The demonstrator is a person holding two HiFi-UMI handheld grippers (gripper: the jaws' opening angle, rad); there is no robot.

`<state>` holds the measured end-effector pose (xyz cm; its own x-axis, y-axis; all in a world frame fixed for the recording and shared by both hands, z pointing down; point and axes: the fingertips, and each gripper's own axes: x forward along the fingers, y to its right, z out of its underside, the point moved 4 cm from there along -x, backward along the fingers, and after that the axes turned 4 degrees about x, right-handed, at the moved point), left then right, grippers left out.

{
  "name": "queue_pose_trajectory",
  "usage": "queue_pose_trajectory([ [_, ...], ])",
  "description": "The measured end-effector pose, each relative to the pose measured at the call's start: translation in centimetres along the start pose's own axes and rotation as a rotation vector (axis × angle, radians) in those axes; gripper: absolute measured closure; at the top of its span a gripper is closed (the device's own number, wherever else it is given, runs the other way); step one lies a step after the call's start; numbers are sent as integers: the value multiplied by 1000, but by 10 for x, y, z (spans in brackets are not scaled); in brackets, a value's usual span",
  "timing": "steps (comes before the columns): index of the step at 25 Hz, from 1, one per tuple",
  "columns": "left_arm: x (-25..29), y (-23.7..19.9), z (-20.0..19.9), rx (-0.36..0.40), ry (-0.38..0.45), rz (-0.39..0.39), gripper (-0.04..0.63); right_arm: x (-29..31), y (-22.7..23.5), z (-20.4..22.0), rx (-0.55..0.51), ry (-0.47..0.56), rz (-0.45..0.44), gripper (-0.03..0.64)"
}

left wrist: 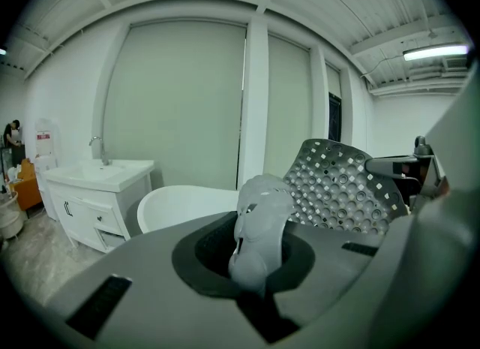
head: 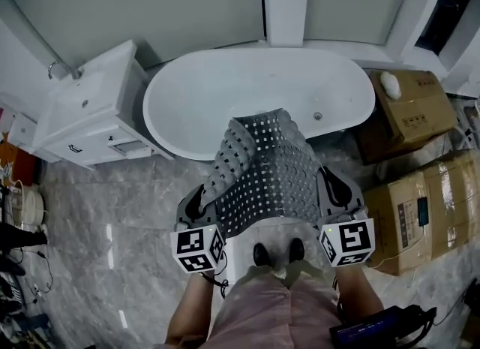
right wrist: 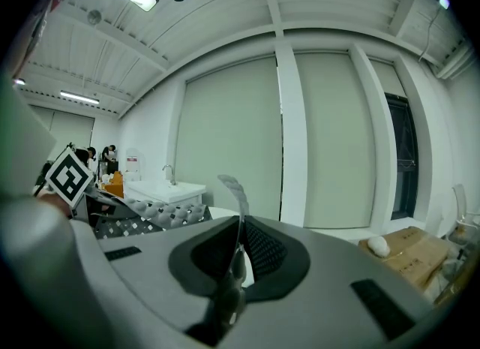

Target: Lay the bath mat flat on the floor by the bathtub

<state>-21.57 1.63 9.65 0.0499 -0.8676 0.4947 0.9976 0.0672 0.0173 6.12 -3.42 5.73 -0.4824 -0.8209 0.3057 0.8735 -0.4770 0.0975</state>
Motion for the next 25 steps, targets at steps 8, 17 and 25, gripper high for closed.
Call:
queue_pose_trajectory([
  [8,-5,10,43,-11,-94,13,557,-6,5,39,25,-96,-7,588],
  [17,2,9,94,-27,-196,33,557,-4,1,88,44,-203,-1,588],
  [25,15,15,140,-52,-268,50,557,-1,5,133,49,-283,9,588],
])
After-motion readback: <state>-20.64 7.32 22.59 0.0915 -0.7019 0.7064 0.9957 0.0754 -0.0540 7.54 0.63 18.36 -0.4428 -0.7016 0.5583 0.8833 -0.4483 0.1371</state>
